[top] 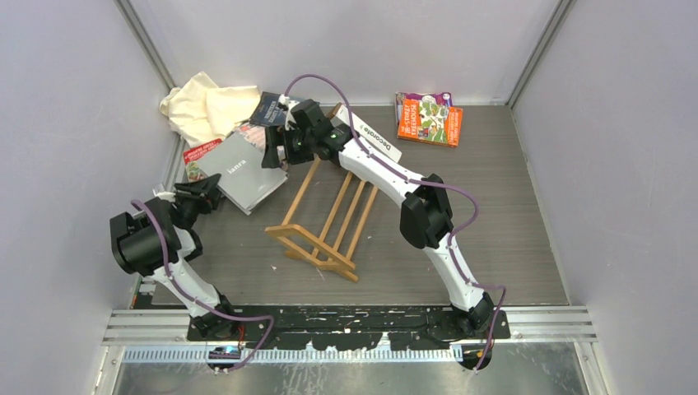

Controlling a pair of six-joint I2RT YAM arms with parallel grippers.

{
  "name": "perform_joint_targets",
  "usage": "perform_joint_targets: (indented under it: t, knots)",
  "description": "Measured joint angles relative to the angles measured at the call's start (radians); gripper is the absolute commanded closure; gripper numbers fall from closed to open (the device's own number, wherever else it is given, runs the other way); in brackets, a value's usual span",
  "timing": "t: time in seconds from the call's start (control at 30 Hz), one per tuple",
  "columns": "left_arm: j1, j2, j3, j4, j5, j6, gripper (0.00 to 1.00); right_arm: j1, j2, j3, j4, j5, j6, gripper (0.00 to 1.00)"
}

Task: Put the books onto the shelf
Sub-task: Pick up the book from the center of the board.

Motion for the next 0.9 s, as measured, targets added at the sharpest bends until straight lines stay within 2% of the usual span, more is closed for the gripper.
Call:
perform_joint_targets:
  t: [0.43,0.9]
  knots:
    - [0.000,-0.132,0.000,-0.007,0.004,-0.061,1.00,-0.002,0.000,0.040,-0.034,0.018,-0.035,0.10]
    - [0.000,-0.251,0.000,-0.017,0.070,-0.120,1.00,-0.002,-0.007,0.041,-0.051,0.031,-0.041,0.10]
